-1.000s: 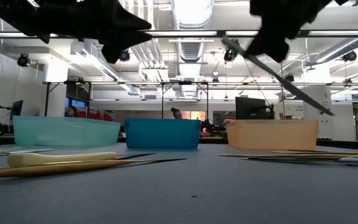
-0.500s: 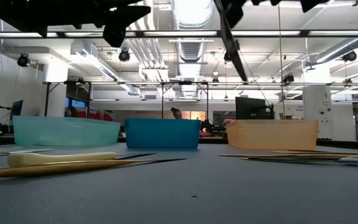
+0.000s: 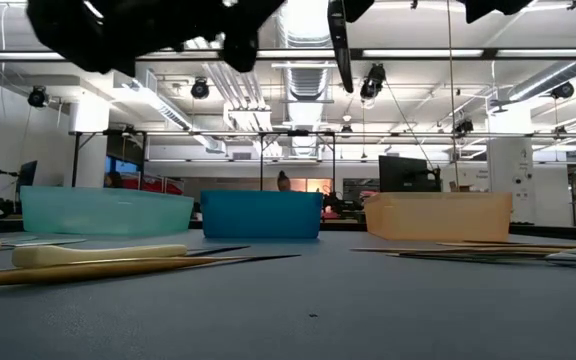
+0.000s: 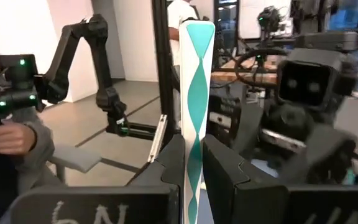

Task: Sort silverware by color (type)
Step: Put the white patterned table knife into the orange bin

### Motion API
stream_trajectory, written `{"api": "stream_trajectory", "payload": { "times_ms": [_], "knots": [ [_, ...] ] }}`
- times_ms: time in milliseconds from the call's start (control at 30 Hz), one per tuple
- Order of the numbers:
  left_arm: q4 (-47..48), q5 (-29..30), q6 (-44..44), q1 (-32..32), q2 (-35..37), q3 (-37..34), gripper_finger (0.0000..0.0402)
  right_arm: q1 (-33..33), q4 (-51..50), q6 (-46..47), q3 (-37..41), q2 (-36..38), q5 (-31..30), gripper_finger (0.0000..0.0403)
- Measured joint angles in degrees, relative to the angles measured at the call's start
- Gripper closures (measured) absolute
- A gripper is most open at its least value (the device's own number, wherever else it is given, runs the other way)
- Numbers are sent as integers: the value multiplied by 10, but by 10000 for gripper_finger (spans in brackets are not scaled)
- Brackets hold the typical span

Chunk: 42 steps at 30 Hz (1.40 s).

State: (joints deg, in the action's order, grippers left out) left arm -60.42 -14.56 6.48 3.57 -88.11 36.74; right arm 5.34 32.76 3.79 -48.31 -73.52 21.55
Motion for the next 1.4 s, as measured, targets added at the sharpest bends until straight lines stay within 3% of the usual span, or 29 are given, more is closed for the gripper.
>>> {"api": "stream_trajectory", "payload": {
  "times_ms": [67, 200, 500, 700, 1033, 1200, 1400],
  "knots": [
    [-1, -13, 0, 0, -30, 24, 267, 0, 7, 0, 0, 0, 1, 374],
    [-6, -97, 0, 0, -74, 63, 267, 0, 8, 0, 0, 1, 1, 374],
    [-6, -152, 17, 0, -135, 130, 267, 0, 19, -10, 0, 1, 1, 374],
    [-10, -153, 17, -1, -143, 130, 290, 0, 23, -13, 0, 1, 14, 374],
    [-9, -145, 19, -1, -143, 127, 394, 0, 23, -22, 0, 1, 14, 374],
    [-9, -136, 19, 0, -142, 126, 400, 0, 23, -18, 0, 1, 16, 363],
    [-2, -111, 20, -1, -140, 126, 401, -5, 18, 9, 0, 3, 7, 316]
  ]
}}
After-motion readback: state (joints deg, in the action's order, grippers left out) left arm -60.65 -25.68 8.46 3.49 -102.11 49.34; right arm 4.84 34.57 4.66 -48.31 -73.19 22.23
